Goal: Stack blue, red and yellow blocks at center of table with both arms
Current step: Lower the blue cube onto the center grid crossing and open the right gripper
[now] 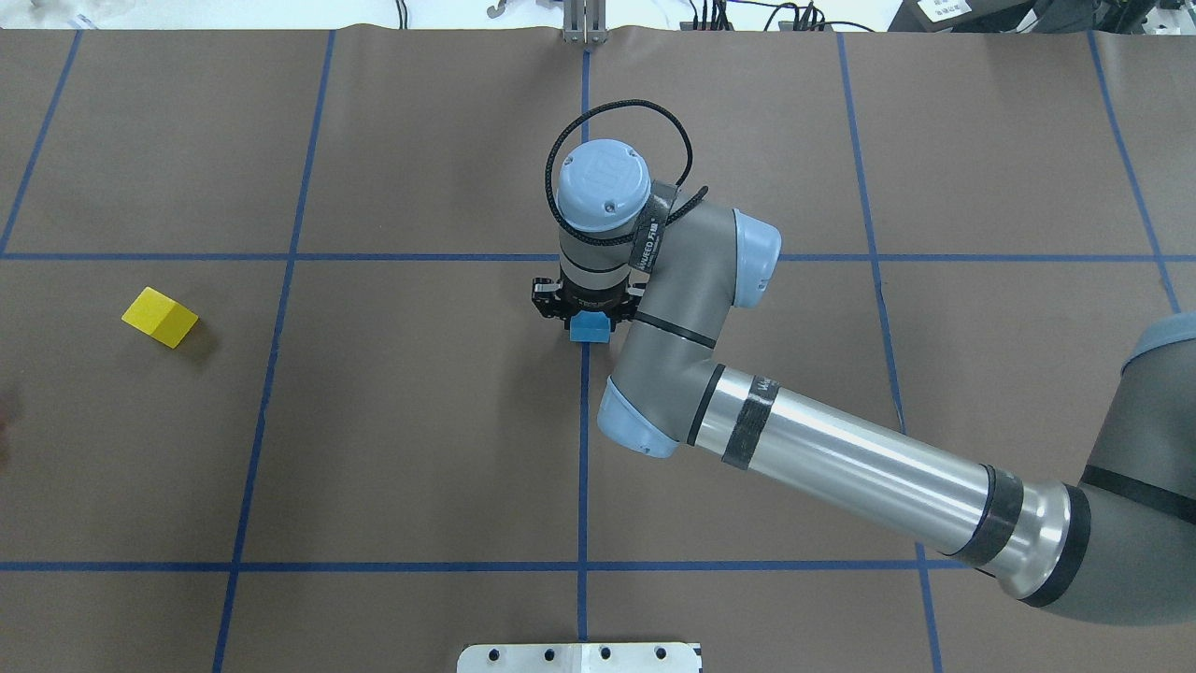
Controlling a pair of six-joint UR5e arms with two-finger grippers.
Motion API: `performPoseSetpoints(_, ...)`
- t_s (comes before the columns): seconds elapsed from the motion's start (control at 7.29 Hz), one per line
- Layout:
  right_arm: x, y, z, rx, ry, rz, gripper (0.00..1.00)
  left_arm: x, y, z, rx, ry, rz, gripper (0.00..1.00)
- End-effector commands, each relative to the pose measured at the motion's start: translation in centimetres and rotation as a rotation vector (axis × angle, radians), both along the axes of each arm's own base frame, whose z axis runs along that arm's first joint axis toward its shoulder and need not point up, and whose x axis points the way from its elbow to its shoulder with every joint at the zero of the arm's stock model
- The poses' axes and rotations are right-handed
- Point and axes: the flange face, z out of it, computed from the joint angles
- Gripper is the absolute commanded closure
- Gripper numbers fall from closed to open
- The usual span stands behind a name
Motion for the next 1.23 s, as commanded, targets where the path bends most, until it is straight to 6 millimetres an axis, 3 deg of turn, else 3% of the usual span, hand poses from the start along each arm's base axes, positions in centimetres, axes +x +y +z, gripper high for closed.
performPoseSetpoints(0.0, -0.02, -0.01, 0.05, 0.0, 0.001, -0.001, 1.0, 0.02, -0.05, -0.09, 0.001, 0.003, 0.001, 0.0)
performPoseSetpoints(0.96, -0.34, 0.23, 0.26, -0.003, 0.005, -0.004, 1.0, 0.02, -0.04, -0.23, 0.003, 0.003, 0.001, 0.0)
performPoseSetpoints(1.1, -0.34, 0.23, 0.26, -0.003, 0.005, -0.004, 0.75, 0.02, -0.04, -0.23, 0.003, 0.003, 0.001, 0.0)
